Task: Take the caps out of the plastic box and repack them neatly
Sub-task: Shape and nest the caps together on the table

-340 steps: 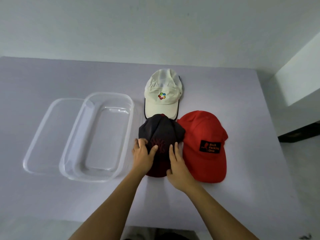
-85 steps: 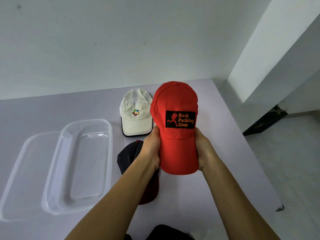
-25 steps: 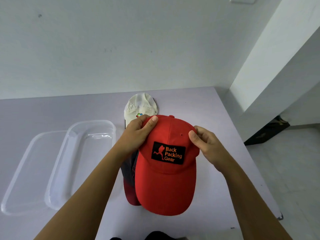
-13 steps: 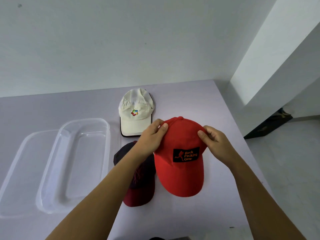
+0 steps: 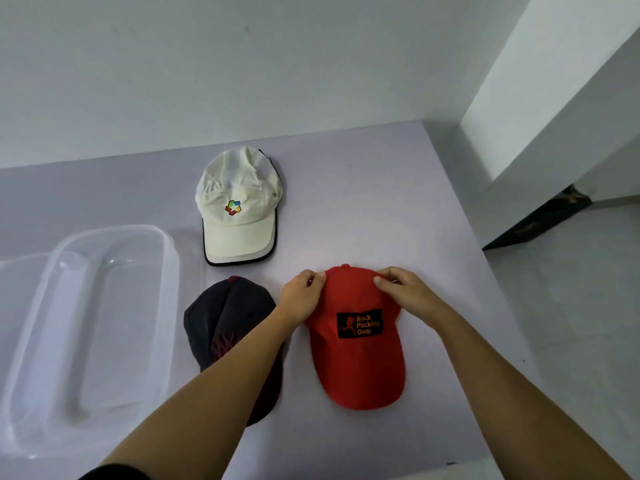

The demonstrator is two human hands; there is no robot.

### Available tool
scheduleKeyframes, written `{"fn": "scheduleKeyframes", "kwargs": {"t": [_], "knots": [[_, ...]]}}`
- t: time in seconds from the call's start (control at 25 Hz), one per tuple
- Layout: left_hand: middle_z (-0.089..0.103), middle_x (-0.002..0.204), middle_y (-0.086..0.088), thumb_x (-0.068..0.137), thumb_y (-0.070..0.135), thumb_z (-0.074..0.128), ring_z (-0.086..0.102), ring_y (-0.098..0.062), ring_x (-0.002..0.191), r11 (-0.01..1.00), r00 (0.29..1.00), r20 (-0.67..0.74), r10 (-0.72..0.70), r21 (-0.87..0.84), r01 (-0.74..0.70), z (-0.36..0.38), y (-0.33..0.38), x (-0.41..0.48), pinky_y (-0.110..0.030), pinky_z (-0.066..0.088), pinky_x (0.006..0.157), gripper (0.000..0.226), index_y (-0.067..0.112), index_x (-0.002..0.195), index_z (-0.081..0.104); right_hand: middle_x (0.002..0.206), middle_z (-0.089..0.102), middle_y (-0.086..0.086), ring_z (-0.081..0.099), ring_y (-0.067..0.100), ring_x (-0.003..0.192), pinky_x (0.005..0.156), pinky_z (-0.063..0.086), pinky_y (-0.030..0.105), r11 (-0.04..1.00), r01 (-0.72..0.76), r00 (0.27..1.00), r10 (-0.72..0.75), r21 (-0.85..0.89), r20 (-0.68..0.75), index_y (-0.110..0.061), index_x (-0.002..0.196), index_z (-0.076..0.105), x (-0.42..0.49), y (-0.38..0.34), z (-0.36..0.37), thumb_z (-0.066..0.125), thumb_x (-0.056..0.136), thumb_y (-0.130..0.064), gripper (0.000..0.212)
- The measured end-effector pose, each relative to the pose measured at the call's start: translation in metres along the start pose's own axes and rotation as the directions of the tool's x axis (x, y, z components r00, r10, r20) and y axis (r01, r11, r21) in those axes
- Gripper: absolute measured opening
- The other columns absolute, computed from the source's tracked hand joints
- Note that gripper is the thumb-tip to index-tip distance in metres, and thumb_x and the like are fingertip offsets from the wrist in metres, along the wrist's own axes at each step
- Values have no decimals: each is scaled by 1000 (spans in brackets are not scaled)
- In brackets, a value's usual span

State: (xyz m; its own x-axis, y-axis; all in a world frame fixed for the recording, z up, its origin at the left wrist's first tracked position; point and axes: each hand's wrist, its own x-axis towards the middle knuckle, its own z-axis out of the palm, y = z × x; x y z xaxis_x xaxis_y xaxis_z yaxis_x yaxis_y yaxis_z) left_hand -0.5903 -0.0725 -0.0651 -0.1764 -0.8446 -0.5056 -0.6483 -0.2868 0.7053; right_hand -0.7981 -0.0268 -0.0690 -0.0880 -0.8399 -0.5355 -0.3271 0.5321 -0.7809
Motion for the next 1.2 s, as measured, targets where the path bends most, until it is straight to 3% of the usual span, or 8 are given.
{"fn": "scheduleKeyframes", "kwargs": {"t": [0.12,0.32,0.48,0.6,0.68,0.88,1.08,1.2], "knots": [[57,88,-1,98,39,38,51,-17,84,1000,1000,12,13,17,-13,0,5,5,-29,38,67,40,8,96,62,104,67,-7,60,10,99,91,45,30,998,-37,997,40,-49,73,-23,99,68,6,-5,2,46,90,-53,39],[61,89,-4,99,27,39,54,-22,86,991,991,-64,119,75,-114,-4,15,8,-26,35,74,28,9,105,60,91,66,-1,61,14,86,82,47,29,998,-2,990,-7,66,143,-19,88,64,11,-32,16,47,97,-25,20],[65,89,-19,100,33,33,57,-36,86,948,977,-27,211,249,-198,-15,2,9,-38,40,73,31,8,97,50,97,65,-1,60,15,91,82,47,29,991,51,995,-41,-120,89,-23,89,64,18,-33,22,56,90,-37,16],[61,85,-17,100,33,33,54,-33,86,980,993,-24,115,165,-110,-23,-3,8,-35,35,73,37,7,82,50,96,63,-1,58,13,89,76,43,27,986,20,999,-14,-163,36,-16,94,64,16,-29,20,50,90,-50,37],[55,75,-8,100,32,35,50,-28,79,983,994,-47,98,163,-89,-26,-6,7,-32,33,71,38,8,73,47,81,55,4,51,15,76,71,39,30,981,11,998,2,-195,67,-10,79,56,12,-25,18,42,92,-52,46],[47,64,-4,102,24,32,43,-26,66,965,980,-37,198,185,-188,-25,-2,3,-31,29,63,26,6,83,38,67,43,0,39,12,63,60,33,25,958,142,989,-145,-251,9,-14,69,43,6,-25,24,36,98,-39,39],[47,67,-3,102,25,30,44,-26,70,980,984,-51,169,116,-162,-21,5,4,-31,29,64,28,6,83,38,69,43,-10,40,5,64,65,34,22,993,107,994,-108,-51,-13,-21,69,43,6,-20,32,31,100,-37,36],[44,62,0,102,27,31,44,-24,69,979,987,-5,163,122,-161,-18,1,3,-32,28,59,30,8,81,40,68,43,-8,41,6,64,63,33,21,988,107,994,-108,-115,-8,-21,70,44,4,-14,31,31,100,-36,37]]}}
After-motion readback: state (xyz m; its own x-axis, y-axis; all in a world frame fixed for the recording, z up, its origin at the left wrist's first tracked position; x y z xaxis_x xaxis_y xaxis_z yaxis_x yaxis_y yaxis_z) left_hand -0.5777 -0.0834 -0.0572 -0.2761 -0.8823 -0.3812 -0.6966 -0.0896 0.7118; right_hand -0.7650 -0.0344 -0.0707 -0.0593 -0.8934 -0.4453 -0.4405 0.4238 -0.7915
